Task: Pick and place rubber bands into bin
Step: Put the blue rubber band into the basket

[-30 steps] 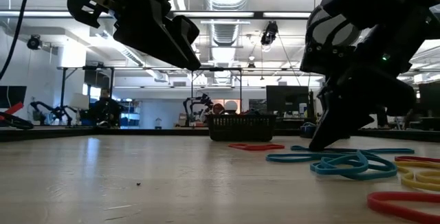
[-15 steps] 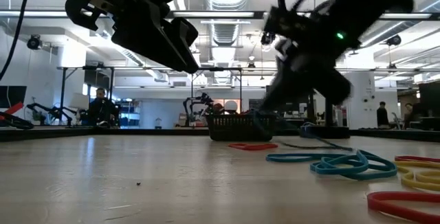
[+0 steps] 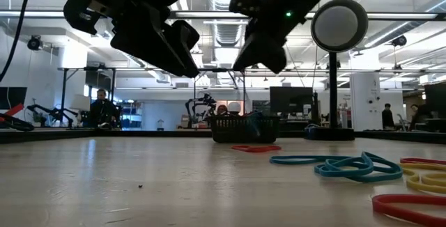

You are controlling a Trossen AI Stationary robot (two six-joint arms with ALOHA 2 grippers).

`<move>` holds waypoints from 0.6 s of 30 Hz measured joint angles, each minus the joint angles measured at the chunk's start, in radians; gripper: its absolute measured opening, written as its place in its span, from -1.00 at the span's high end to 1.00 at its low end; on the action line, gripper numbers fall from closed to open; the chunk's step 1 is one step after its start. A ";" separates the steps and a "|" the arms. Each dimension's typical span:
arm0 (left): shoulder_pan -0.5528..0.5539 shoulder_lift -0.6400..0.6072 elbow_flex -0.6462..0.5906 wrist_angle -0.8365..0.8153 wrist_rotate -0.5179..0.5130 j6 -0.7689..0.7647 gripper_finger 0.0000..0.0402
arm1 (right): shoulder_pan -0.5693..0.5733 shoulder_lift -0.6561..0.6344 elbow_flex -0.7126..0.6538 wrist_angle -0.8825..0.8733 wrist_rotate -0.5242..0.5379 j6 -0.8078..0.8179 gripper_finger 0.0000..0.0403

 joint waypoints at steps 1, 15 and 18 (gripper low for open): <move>0.000 0.000 -0.003 0.000 0.000 0.000 0.30 | -0.022 0.000 0.009 0.000 -0.004 -0.015 0.96; 0.000 0.000 -0.022 0.000 0.000 0.000 0.30 | -0.305 -0.001 0.009 0.038 -0.198 -0.049 0.96; 0.000 0.000 -0.022 0.000 0.000 0.000 0.30 | -0.315 -0.001 0.009 0.067 -0.199 -0.078 0.96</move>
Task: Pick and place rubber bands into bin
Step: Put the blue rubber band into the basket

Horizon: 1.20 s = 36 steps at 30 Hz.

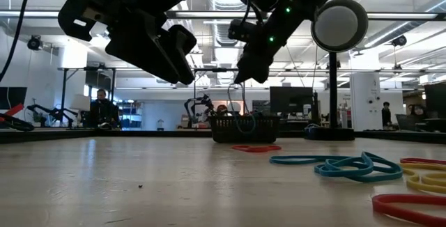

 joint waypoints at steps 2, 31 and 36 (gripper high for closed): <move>0.000 0.000 0.000 0.000 0.000 0.001 0.30 | 0.000 0.000 0.000 0.017 -0.005 -0.024 0.96; 0.000 0.000 -0.001 0.002 0.000 0.003 0.30 | -0.026 0.007 0.039 0.011 -0.096 -0.029 0.96; 0.000 0.000 -0.001 0.006 0.000 0.001 0.30 | -0.044 0.011 -0.020 0.028 -0.160 0.010 0.96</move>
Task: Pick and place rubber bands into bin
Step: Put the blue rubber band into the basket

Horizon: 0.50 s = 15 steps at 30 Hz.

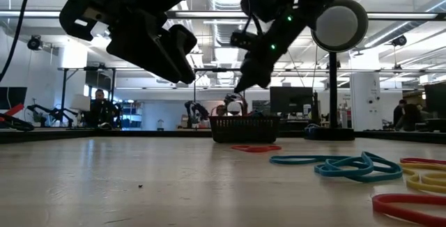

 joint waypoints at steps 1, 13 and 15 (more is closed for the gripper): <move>0.000 0.000 0.000 0.002 0.000 0.000 0.30 | -0.004 0.000 -0.013 0.000 -0.003 0.009 0.96; 0.000 0.000 0.000 0.019 0.000 0.000 0.30 | -0.046 0.001 -0.089 0.006 -0.176 0.051 0.96; 0.000 0.000 0.000 0.020 0.000 0.000 0.30 | -0.047 0.001 -0.089 0.008 -0.178 0.051 0.96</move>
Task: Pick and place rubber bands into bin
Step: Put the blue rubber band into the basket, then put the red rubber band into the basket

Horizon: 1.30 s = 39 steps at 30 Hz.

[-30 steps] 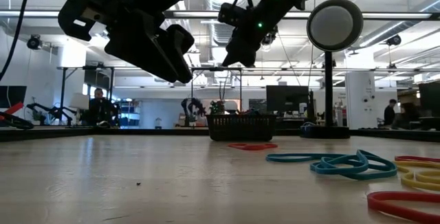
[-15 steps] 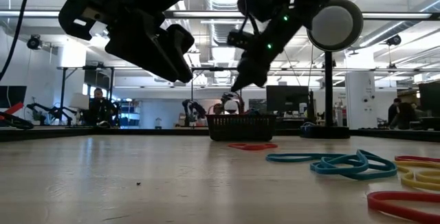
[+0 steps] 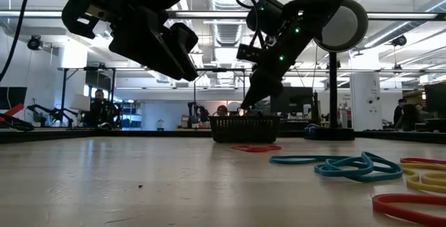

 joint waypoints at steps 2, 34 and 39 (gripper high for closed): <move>0.000 0.000 0.000 0.000 0.000 0.000 0.30 | 0.000 0.000 0.000 0.001 0.000 -0.001 0.96; 0.000 0.000 0.000 0.000 0.001 -0.001 0.30 | -0.065 0.000 -0.034 -0.024 -0.159 0.113 0.45; 0.000 0.000 0.000 0.000 0.001 -0.001 0.30 | -0.065 -0.025 -0.029 -0.027 -0.105 0.101 0.30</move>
